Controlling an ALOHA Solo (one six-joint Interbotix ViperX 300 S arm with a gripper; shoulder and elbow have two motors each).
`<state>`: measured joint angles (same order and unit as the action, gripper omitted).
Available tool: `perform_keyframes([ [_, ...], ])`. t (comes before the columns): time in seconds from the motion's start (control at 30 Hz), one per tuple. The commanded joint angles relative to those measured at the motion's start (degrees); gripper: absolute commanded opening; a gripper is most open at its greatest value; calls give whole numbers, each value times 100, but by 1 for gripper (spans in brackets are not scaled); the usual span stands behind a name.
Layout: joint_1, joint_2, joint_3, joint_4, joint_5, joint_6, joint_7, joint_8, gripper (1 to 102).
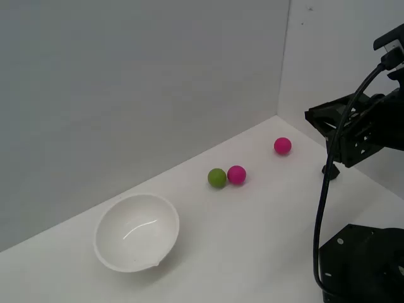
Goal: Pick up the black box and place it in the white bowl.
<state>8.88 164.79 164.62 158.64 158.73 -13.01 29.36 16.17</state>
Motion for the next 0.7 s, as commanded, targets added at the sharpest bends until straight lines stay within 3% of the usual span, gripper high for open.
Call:
perform_keyframes([
  [0.0, -378, 149, 167, 35, 9, -9, 79, 62, 3],
  [0.43, -378, 132, 149, 18, 0, -9, 97, 62, 3],
  [0.67, -378, -62, -44, -413, -439, -9, 404, 44, 3],
])
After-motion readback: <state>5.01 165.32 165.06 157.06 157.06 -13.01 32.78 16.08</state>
